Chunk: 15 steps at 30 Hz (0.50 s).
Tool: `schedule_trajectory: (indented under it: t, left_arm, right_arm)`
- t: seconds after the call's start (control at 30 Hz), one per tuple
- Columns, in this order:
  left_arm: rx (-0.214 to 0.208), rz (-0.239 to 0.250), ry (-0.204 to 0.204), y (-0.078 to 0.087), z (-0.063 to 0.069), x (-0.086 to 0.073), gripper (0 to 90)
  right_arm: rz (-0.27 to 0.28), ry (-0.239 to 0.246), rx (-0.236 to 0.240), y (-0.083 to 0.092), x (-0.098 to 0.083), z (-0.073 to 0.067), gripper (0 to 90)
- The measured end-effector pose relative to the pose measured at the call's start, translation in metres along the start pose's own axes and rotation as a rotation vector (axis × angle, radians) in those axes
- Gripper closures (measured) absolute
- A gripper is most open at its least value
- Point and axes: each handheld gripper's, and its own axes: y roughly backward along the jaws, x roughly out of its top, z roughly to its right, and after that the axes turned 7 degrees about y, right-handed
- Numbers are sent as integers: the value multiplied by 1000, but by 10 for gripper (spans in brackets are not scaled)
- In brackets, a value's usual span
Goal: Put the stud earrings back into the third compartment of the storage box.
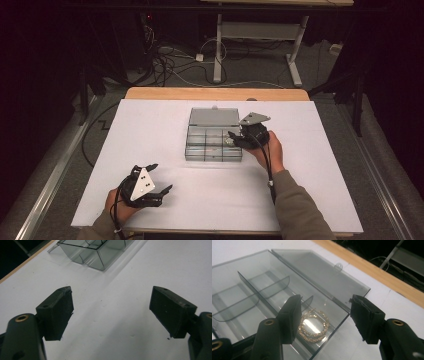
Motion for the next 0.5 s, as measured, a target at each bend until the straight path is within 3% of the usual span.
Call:
schedule_trajectory:
  t: [0.33,0.5]
  left_arm:
    - [1,-6,-6,-1,1,0,180]
    - [4,-9,-8,-1,1,0,180]
  right_arm:
    - [117,-20,-40,28,-7,0,380]
    - [150,-27,-44,39,-11,-3,359]
